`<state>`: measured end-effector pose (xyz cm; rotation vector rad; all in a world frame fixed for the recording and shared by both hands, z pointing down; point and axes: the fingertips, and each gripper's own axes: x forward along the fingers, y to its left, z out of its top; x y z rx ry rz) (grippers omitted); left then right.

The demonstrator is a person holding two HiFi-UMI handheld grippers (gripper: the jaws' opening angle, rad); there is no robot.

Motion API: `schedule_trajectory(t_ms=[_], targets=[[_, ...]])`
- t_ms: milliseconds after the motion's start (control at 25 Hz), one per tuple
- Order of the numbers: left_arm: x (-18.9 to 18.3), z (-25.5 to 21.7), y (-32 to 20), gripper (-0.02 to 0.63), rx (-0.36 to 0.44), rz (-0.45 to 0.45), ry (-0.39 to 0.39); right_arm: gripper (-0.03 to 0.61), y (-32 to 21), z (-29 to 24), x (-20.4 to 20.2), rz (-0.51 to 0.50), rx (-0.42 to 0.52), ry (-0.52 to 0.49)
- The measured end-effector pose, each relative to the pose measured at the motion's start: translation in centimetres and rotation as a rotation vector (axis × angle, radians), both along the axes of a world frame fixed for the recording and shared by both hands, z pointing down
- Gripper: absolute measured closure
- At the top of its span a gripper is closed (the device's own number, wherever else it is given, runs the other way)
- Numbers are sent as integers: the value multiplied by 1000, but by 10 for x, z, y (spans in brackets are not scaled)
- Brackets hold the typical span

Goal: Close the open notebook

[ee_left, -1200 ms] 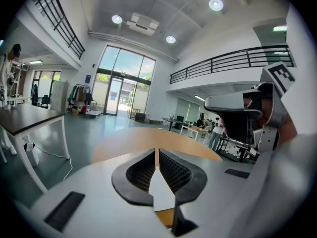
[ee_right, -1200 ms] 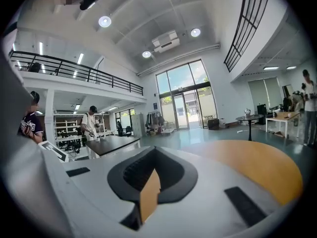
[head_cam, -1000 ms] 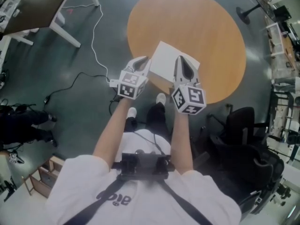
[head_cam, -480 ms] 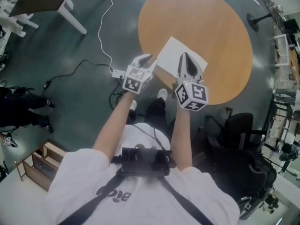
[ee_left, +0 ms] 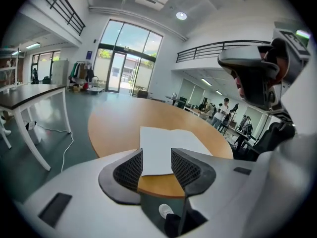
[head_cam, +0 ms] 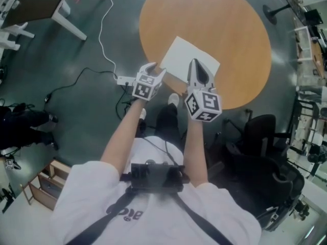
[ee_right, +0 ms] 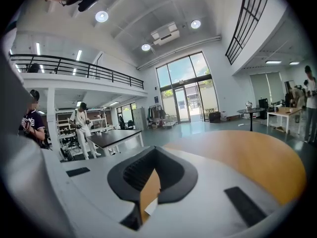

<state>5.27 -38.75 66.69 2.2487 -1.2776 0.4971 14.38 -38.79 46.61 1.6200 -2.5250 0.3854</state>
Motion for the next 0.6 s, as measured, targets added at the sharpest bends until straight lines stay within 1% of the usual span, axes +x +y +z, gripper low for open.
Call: schedule_trajectory(t_ms=[200, 320, 480, 600], targets=[[6, 33, -3, 439, -71, -8, -46, 555, 5, 11, 12, 3, -27, 14], [4, 48, -8, 439, -115, -34, -79, 555, 4, 16, 21, 9, -42, 21], [4, 63, -13, 439, -155, -58, -76, 555, 3, 25, 30, 21, -66, 29], [5, 65, -18, 440, -166, -63, -81, 555, 2, 30, 35, 28, -78, 32]])
